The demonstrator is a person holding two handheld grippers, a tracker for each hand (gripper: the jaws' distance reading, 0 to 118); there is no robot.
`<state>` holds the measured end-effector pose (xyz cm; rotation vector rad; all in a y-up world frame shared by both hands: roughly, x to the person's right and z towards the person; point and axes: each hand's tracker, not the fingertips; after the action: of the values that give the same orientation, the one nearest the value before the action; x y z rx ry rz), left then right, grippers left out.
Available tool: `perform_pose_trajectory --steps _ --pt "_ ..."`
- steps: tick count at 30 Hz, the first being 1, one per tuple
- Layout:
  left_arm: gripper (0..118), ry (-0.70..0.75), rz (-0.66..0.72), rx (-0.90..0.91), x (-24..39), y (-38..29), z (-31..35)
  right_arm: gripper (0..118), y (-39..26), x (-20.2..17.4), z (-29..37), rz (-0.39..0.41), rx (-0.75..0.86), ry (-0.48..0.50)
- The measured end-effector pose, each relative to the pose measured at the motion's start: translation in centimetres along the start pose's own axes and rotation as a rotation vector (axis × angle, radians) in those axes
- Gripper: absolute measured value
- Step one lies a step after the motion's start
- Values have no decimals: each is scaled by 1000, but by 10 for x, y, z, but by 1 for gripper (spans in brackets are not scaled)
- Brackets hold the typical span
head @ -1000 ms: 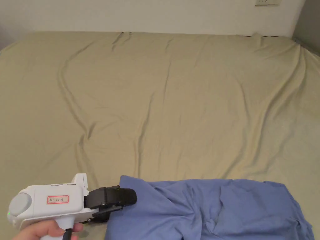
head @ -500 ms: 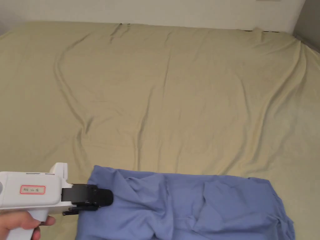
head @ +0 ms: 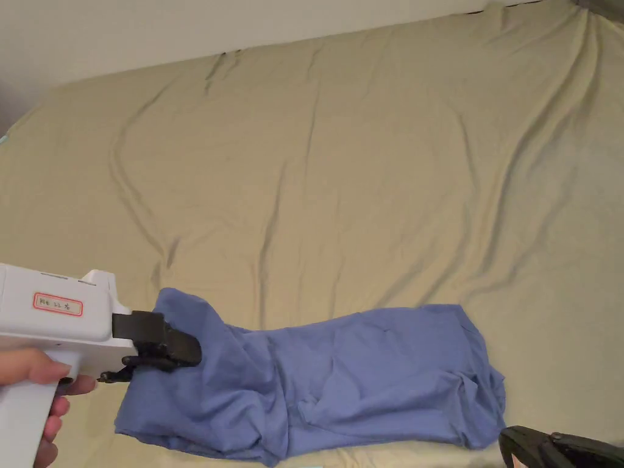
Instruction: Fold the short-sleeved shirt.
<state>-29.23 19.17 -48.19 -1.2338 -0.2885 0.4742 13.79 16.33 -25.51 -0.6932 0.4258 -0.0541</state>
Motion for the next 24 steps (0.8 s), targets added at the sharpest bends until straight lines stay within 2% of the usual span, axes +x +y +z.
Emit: perform_pose_trajectory --steps 6,17,19,20,23,24 --pt "9 98 -77 -38 100 0 -39 2 -18 35 16 -36 33 -4" --pt "11 254 -131 -165 203 -27 -182 2 -43 86 51 -114 91 -67" --pt "30 276 -117 -173 214 -34 -203 2 -46 90 56 -118 95 -84" --pt "46 283 -95 -173 219 -38 -211 2 -47 91 57 -120 96 -89" --pt "65 192 -188 -256 243 -46 -222 2 -52 96 58 -134 89 -104" --pt "85 123 -212 -248 251 -48 -210 2 -53 96 58 -133 85 -108"
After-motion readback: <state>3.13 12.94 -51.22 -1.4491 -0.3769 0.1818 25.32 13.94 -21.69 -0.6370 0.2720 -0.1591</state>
